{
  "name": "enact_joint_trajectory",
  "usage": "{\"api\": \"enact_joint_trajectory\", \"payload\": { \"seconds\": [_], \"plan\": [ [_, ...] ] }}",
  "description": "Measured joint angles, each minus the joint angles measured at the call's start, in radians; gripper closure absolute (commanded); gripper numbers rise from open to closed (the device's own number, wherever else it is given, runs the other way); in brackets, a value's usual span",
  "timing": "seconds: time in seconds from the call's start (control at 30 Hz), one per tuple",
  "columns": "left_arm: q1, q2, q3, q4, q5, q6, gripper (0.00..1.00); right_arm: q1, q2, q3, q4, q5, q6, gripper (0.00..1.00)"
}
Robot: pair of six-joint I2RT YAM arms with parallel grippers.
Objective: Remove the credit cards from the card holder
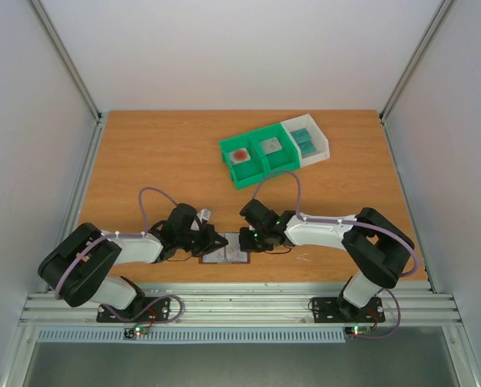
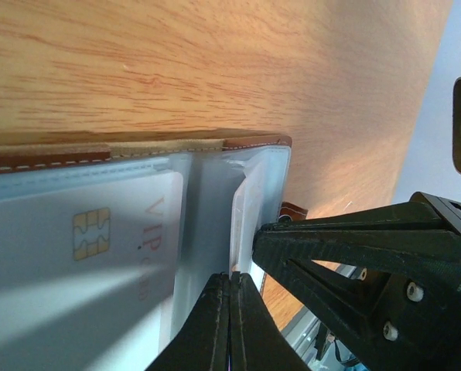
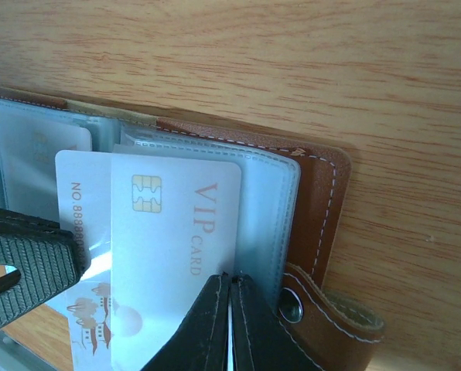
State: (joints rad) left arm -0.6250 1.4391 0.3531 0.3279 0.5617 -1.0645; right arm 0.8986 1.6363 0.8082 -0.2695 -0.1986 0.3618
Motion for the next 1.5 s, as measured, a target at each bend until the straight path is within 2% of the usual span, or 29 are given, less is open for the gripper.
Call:
{"api": "enact_joint_trajectory", "payload": {
  "seconds": [0.53, 0.97, 1.2, 1.5],
  "plan": [
    [0.009, -0.121, -0.022, -0.111, -0.057, 0.021, 1.0, -0.001, -0.001, -0.002, 0.002, 0.001, 0.0, 0.96],
    [0.017, -0.353, -0.023, -0.338, -0.179, 0.041, 1.0, -0.001, -0.033, -0.017, 0.0, 0.0, 0.005, 0.92],
    [0.019, -0.479, -0.022, -0.422, -0.211, 0.048, 1.0, -0.001, -0.179, -0.079, 0.075, -0.032, 0.028, 0.78],
    [0.019, -0.651, -0.01, -0.448, -0.202, 0.001, 1.0, -0.013, -0.32, -0.167, 0.264, -0.135, 0.142, 0.48]
  ]
}}
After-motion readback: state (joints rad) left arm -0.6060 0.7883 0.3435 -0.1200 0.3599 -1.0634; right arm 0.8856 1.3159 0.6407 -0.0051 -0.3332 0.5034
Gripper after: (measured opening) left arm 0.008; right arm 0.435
